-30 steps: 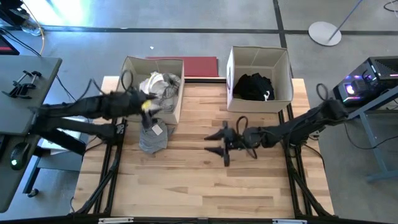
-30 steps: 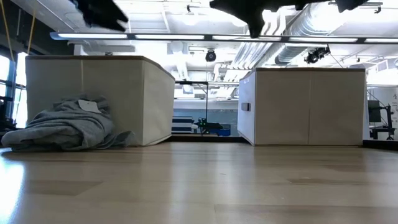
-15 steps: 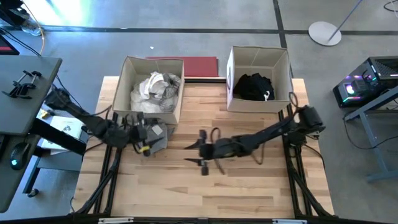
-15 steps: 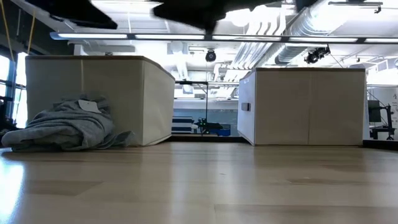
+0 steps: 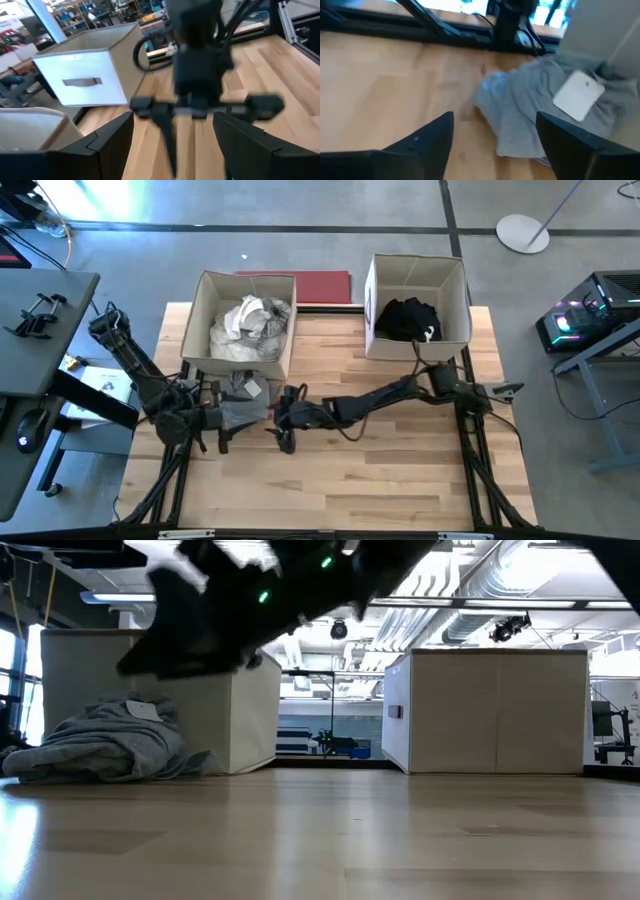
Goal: Sort clothes
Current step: Put the gray pants into the left laundry organizer
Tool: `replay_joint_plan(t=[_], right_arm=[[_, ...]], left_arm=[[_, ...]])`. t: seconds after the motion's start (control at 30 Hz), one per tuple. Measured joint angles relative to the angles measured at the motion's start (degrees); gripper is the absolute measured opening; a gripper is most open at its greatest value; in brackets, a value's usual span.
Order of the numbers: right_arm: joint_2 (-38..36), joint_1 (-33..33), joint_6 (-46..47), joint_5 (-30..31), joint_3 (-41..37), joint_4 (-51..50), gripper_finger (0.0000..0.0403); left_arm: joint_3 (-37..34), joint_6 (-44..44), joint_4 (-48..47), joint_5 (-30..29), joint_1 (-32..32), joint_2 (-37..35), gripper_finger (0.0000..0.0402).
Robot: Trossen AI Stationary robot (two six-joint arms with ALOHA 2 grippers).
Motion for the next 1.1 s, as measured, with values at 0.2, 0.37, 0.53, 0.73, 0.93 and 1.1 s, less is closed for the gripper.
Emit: replay_joint_plan(t=[0.2, 0.37, 0.53, 0.73, 0.93, 1.1], right_arm=[[7.42, -2.82, 3.59, 0.5, 7.65, -1.81, 0.0298], [12.31, -4.22, 3.78, 0.68, 12.41, -3.92, 0.0291], [14.84, -5.08, 3.92, 2.23, 15.85, -8.11, 0.0242], [15.43, -5.74, 7.92, 1.99, 16.12, -10.85, 0.0104], [15.22, -4.62, 7.81, 0.35, 16.16, -16.85, 0.0017], [11.6, -0.58, 7.75, 4.32, 16.28, -34.02, 0.0007]], left_arm=[[0.0, -0.17, -0.17, -2.5, -2.18, 0.01, 0.0266], [0.0, -1.5, -1.45, -2.69, -2.21, 0.03, 0.0266], [0.0, -3.35, -3.03, -3.54, -2.21, 0.01, 0.0266], [0.0, -3.49, -3.23, -3.57, -2.19, 0.03, 0.0266], [0.0, -3.92, -4.25, -6.57, -2.21, 0.03, 0.0266], [0.0, -5.79, -6.48, -7.13, -2.21, 0.05, 0.0266]])
